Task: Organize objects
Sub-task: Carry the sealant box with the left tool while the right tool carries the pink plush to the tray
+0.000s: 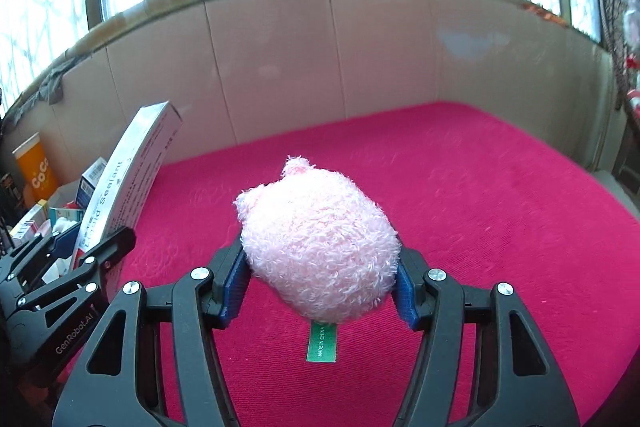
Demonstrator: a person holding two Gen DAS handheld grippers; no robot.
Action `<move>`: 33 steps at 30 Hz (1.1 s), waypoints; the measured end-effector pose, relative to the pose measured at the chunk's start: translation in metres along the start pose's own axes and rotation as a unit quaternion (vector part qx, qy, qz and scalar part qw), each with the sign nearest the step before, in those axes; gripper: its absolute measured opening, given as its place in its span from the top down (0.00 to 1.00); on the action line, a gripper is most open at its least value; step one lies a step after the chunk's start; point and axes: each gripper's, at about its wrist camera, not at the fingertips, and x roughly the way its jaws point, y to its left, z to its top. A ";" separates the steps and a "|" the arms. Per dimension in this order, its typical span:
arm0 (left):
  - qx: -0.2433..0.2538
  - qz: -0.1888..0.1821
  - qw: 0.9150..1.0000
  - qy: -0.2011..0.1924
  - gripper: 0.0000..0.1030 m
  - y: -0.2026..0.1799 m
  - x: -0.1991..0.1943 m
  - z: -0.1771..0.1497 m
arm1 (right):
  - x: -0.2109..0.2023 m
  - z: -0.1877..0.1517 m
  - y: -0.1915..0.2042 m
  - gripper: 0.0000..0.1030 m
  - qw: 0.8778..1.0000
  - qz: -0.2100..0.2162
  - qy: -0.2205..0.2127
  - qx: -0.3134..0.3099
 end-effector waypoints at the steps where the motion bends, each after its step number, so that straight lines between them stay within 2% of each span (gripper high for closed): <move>1: -0.002 -0.002 1.000 -0.002 0.58 0.004 -0.005 -0.001 | -0.004 -0.001 0.002 0.42 1.000 -0.003 -0.006 -0.005; 10: -0.029 -0.004 1.000 -0.012 0.58 0.011 -0.014 -0.006 | -0.016 -0.009 0.021 0.42 0.999 -0.010 -0.011 -0.040; 15: 0.011 -0.015 1.000 -0.024 0.58 0.006 -0.024 -0.014 | -0.019 -0.011 0.024 0.42 0.999 -0.015 -0.009 -0.043; 19: 0.054 -0.022 0.997 -0.051 0.58 0.000 -0.043 -0.023 | -0.024 -0.014 0.029 0.41 0.999 -0.021 -0.009 -0.048; 21: 0.058 -0.026 0.996 -0.059 0.58 0.003 -0.049 -0.024 | -0.024 -0.015 0.032 0.41 0.998 -0.025 -0.008 -0.053; 28: -0.020 -0.042 0.997 -0.057 0.58 0.042 -0.051 -0.025 | -0.027 -0.021 0.050 0.41 0.996 -0.039 -0.003 -0.081; 33: -0.027 -0.047 0.997 -0.060 0.58 0.050 -0.052 -0.026 | -0.026 -0.025 0.066 0.41 0.993 -0.045 0.003 -0.106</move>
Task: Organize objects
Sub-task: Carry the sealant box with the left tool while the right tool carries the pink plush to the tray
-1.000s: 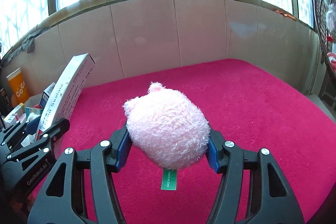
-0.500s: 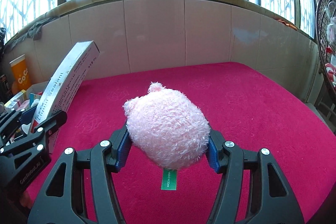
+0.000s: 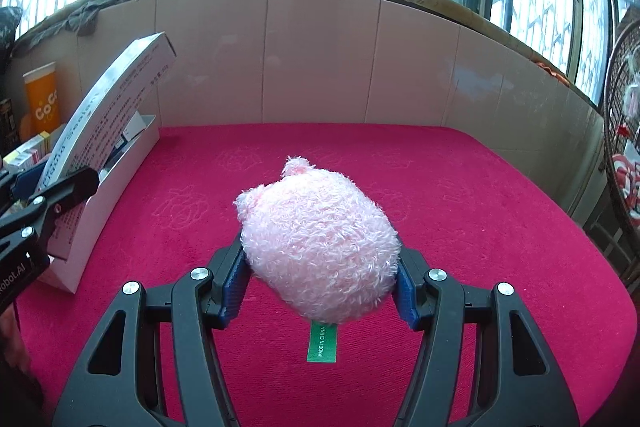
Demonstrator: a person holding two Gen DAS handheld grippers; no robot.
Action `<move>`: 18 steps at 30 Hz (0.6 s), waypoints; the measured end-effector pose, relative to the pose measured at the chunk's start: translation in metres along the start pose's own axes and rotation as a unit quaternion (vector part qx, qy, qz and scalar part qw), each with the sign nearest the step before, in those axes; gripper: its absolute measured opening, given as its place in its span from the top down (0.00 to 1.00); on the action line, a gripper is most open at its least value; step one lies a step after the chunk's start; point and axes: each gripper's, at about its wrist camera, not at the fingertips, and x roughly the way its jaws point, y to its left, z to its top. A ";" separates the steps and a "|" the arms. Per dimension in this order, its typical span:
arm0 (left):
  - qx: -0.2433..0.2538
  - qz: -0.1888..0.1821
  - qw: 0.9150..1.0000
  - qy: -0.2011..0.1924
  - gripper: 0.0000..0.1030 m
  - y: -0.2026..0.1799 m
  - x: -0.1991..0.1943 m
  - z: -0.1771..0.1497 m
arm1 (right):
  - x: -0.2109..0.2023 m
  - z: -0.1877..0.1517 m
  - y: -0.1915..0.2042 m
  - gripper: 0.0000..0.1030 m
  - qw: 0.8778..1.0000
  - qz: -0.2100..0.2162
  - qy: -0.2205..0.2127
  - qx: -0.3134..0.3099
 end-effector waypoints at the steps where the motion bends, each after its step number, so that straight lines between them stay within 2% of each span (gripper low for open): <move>1: 0.001 0.001 1.000 -0.001 0.58 0.001 -0.001 0.000 | 0.000 0.000 0.002 0.41 1.000 -0.002 0.000 -0.003; 5: 0.002 0.016 1.000 -0.006 0.58 0.010 -0.002 -0.001 | 0.001 0.000 0.001 0.41 1.000 -0.006 0.008 0.005; 10: -0.028 0.028 0.999 -0.008 0.58 0.032 -0.005 0.007 | 0.004 0.000 -0.002 0.41 0.999 0.003 0.027 0.025; 18: -0.051 0.034 0.998 -0.010 0.58 0.047 -0.007 0.012 | -0.005 0.003 0.011 0.41 0.999 0.021 0.020 0.021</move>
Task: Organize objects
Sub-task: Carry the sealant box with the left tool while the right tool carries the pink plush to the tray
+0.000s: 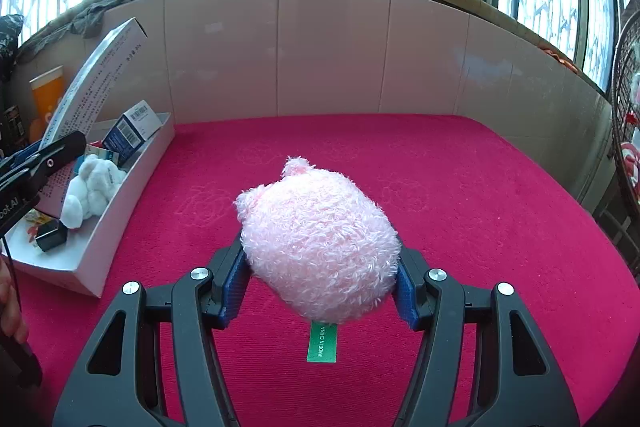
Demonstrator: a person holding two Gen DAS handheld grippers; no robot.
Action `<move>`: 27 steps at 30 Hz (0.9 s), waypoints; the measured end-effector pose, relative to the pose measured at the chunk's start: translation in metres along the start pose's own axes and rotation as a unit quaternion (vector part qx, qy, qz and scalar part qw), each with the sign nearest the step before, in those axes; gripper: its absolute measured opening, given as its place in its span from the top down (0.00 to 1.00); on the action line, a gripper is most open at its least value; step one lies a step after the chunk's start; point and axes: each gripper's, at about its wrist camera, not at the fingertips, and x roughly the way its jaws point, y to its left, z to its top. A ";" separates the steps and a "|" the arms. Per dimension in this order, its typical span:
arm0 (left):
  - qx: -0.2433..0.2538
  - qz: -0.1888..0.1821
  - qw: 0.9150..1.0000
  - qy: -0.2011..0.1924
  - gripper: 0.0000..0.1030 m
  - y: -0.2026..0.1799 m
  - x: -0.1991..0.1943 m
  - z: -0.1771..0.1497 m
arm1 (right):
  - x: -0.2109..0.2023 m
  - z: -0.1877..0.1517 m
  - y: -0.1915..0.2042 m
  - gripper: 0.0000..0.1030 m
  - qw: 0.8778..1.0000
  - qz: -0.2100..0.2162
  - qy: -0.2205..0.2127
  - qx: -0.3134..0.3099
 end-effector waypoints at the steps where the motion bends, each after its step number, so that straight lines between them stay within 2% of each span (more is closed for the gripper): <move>1: 0.000 0.000 1.000 0.000 0.58 -0.001 0.000 0.001 | -0.001 0.001 0.002 0.41 1.000 0.002 -0.001 -0.001; 27: -0.031 0.028 0.999 -0.009 0.58 0.026 -0.002 0.012 | -0.016 0.019 0.039 0.41 0.999 0.026 -0.018 -0.028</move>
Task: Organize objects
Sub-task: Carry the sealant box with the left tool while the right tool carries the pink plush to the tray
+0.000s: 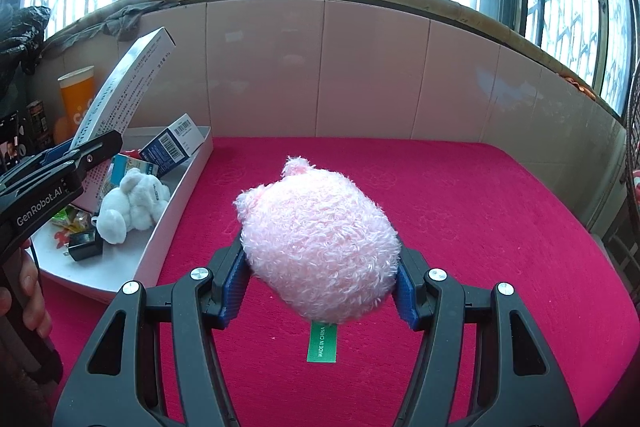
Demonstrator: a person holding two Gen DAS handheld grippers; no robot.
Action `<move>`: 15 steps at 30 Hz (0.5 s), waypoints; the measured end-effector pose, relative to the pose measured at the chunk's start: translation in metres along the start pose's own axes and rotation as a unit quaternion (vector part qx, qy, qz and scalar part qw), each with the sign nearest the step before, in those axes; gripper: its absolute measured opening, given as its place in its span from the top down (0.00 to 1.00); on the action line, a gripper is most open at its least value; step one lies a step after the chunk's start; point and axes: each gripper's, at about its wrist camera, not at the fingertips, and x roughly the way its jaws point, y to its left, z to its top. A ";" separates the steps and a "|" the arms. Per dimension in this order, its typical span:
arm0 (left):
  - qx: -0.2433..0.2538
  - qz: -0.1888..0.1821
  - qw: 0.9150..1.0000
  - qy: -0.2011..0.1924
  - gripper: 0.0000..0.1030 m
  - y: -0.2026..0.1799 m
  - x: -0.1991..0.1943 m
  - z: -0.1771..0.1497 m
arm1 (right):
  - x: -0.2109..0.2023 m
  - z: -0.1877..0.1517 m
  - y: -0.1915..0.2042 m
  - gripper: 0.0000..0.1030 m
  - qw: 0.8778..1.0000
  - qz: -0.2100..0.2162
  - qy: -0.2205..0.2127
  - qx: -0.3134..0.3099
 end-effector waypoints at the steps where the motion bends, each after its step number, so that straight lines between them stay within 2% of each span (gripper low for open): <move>1: -0.002 0.002 1.000 0.000 0.58 0.002 0.000 0.000 | 0.000 0.001 0.001 0.41 1.000 0.001 0.000 -0.001; 15: -0.019 0.018 1.000 0.000 0.58 0.017 0.002 0.006 | -0.001 0.010 0.016 0.41 1.000 0.011 -0.002 -0.012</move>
